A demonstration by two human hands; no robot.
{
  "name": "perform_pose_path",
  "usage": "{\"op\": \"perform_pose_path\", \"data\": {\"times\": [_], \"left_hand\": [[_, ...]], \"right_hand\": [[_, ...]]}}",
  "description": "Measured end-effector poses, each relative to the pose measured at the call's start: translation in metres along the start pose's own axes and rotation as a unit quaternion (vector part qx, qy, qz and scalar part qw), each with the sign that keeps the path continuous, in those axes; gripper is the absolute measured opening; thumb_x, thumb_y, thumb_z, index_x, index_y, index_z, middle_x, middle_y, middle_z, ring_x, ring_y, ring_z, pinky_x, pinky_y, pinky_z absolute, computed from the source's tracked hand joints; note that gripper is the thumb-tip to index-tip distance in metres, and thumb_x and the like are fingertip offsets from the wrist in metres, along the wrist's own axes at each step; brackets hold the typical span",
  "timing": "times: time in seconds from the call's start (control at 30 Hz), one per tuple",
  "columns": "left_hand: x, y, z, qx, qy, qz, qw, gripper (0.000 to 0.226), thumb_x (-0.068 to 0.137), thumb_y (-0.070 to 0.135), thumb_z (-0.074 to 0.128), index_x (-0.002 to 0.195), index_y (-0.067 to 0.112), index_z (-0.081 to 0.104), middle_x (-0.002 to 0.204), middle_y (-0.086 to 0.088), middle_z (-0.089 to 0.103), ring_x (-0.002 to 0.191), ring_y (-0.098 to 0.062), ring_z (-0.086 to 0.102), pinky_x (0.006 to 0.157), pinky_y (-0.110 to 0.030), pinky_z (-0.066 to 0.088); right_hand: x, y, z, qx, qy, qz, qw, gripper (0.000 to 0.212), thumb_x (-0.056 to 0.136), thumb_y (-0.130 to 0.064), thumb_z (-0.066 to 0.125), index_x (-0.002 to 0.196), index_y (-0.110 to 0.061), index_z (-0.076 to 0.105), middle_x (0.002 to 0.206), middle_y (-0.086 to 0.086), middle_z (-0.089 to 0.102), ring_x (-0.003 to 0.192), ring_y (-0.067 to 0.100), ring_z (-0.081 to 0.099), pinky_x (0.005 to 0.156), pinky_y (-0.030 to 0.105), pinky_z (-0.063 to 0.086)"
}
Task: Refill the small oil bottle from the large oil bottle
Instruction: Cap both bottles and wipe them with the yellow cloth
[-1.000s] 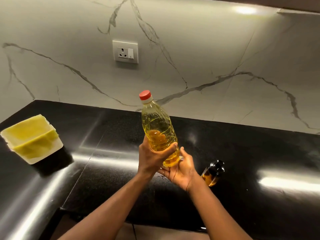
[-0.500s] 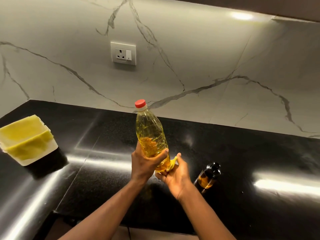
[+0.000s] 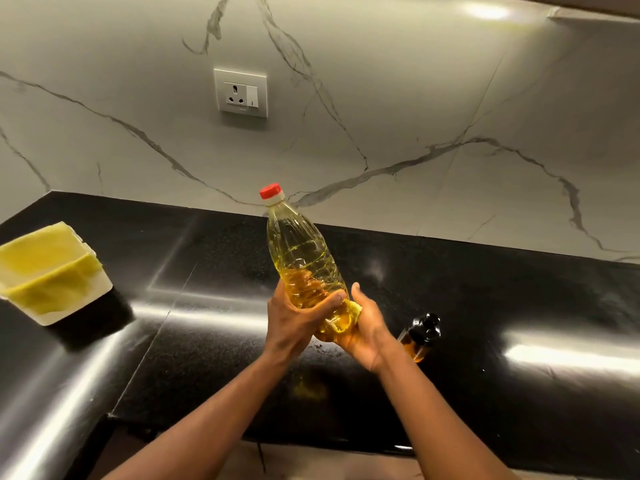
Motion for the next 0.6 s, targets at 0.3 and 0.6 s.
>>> {"op": "perform_pose_path", "data": {"times": [0.3, 0.6], "left_hand": [[0.012, 0.001, -0.008, 0.065, 0.018, 0.037, 0.997, 0.062, 0.068, 0.036, 0.098, 0.116, 0.035, 0.059, 0.101, 0.011, 0.076, 0.090, -0.003, 0.076, 0.078, -0.028, 0.064], [0.034, 0.005, 0.003, 0.088, 0.013, 0.069, 0.994, 0.069, 0.071, 0.036, 0.096, 0.127, 0.025, 0.058, 0.104, 0.009, 0.075, 0.090, -0.001, 0.075, 0.074, -0.021, 0.062]], "right_hand": [[-0.003, 0.031, 0.008, 0.117, 0.015, 0.013, 0.993, 0.053, 0.112, -0.044, 0.040, 0.141, -0.006, 0.064, 0.125, 0.022, 0.075, 0.113, 0.037, 0.073, 0.091, 0.054, 0.060], [0.009, 0.000, 0.008, 0.095, 0.058, -0.011, 0.994, 0.059, 0.109, -0.055, 0.042, 0.129, -0.006, 0.068, 0.121, 0.024, 0.076, 0.122, 0.040, 0.069, 0.105, 0.062, 0.052]]}}
Point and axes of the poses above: each hand's wrist, its own x-axis towards the middle knuckle, its own z-axis out of the palm, y = z × x, the point moved 3 cm from there along x, towards the middle knuckle
